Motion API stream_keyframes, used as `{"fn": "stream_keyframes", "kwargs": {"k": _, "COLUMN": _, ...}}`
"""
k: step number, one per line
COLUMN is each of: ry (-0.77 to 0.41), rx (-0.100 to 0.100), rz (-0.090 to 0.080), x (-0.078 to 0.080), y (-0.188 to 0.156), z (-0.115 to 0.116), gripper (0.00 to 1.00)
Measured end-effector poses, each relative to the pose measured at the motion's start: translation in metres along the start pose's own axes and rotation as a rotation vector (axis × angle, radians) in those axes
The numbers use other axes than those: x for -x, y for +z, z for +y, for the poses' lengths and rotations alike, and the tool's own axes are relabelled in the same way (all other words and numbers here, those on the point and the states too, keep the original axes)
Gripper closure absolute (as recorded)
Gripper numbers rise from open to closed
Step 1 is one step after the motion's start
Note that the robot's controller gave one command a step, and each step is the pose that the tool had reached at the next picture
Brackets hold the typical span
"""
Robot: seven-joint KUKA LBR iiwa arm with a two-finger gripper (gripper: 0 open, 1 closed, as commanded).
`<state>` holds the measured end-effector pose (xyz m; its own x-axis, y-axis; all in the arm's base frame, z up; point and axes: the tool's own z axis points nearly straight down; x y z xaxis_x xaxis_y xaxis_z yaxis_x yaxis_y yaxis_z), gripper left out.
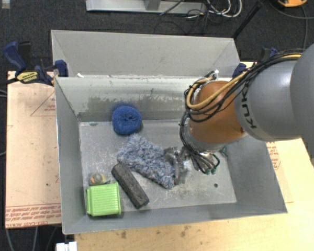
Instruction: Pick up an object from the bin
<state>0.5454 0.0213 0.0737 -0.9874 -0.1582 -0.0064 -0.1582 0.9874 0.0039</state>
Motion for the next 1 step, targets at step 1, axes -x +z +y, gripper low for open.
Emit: {"fn": "stream_keyframes", "kwargs": {"k": 1, "ry": -0.041, "rx": -0.004, "rz": 0.003, "x": -0.0089, "y": -0.1296, "z": -0.0335, "gripper": 1.00}}
